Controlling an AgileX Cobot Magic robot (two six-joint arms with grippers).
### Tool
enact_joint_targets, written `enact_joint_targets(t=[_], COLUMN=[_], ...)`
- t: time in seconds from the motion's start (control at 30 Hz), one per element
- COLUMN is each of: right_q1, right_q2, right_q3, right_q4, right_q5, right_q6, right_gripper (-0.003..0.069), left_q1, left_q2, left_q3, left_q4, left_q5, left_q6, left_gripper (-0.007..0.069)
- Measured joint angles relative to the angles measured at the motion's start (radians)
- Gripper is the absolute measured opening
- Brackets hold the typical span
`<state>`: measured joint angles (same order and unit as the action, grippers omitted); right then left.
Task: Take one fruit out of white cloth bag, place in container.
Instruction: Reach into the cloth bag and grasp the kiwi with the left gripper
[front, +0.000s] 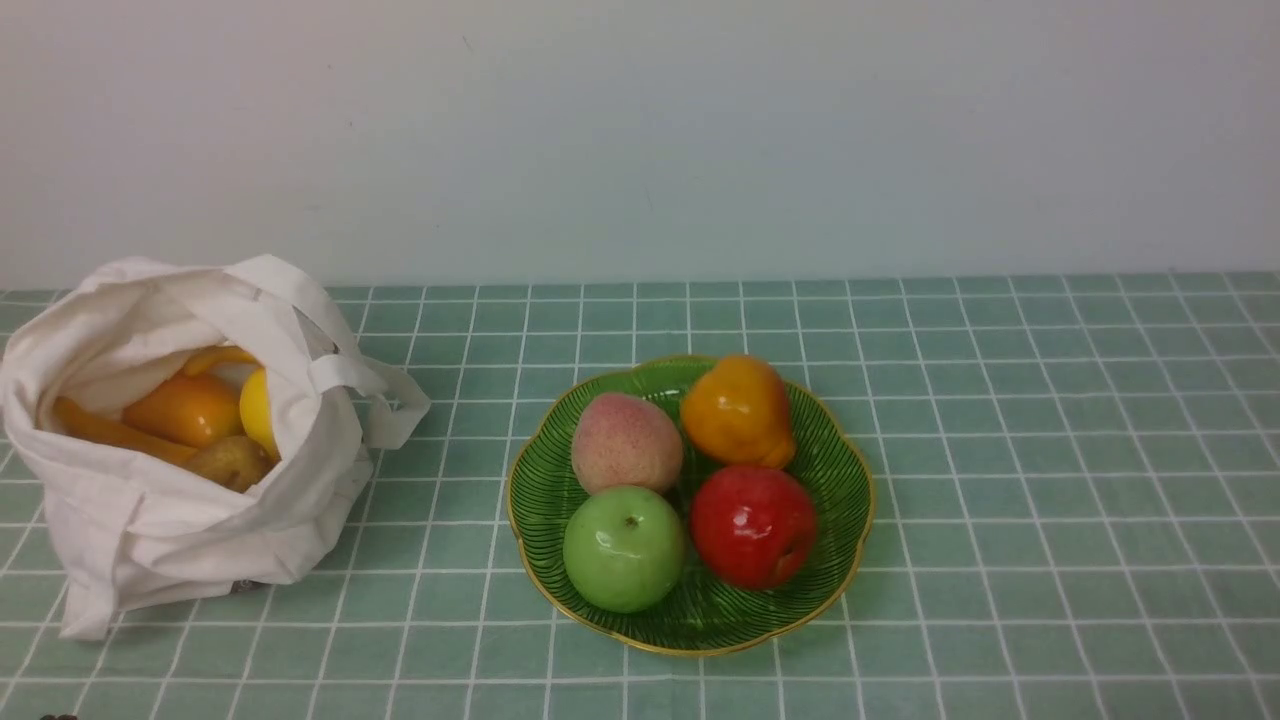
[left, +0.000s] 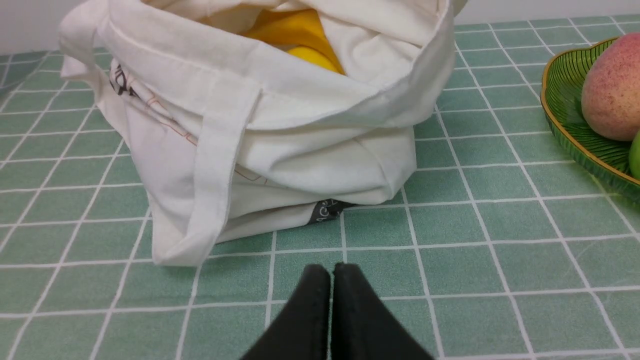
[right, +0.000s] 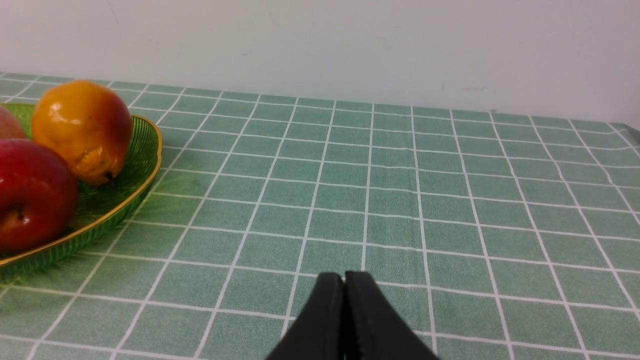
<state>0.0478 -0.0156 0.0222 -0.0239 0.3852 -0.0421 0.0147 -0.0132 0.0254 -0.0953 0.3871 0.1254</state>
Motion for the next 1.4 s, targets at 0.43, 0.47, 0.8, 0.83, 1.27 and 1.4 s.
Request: enact_joint_targets(t=[0.43, 0.47, 0.8, 0.83, 1.27, 1.4], right_q1=[0.000, 0.000, 0.000, 0.000, 0.000, 0.000], right_q2=[0.000, 0.000, 0.000, 0.000, 0.000, 0.000], right_q3=[0.000, 0.000, 0.000, 0.000, 0.000, 0.000], right_q4=[0.000, 0.000, 0.000, 0.000, 0.000, 0.000], right_q5=[0.000, 0.000, 0.000, 0.000, 0.000, 0.000], right_q6=[0.000, 0.000, 0.000, 0.000, 0.000, 0.000], right_gripper=[-0.0015, -0.0015, -0.0015, -0.0015, -0.0015, -0.0015], left_q1=[0.000, 0.000, 0.000, 0.000, 0.000, 0.000], left_q2=[0.000, 0.000, 0.000, 0.000, 0.340, 0.675], left_q3=[0.000, 0.001, 0.003, 0.003, -0.509, -0.743], left_q4=[0.022, 0.005, -0.414, -0.443, -0.457, -0.419], left_q5=[-0.013, -0.026, -0.309, -0.345, -0.234, 0.134], left_q6=[0.005, -0.008, -0.163, -0.168, 0.037, 0.087], left_gripper=[-0.0008, -0.0008, -0.0008, -0.0008, -0.0008, -0.0008])
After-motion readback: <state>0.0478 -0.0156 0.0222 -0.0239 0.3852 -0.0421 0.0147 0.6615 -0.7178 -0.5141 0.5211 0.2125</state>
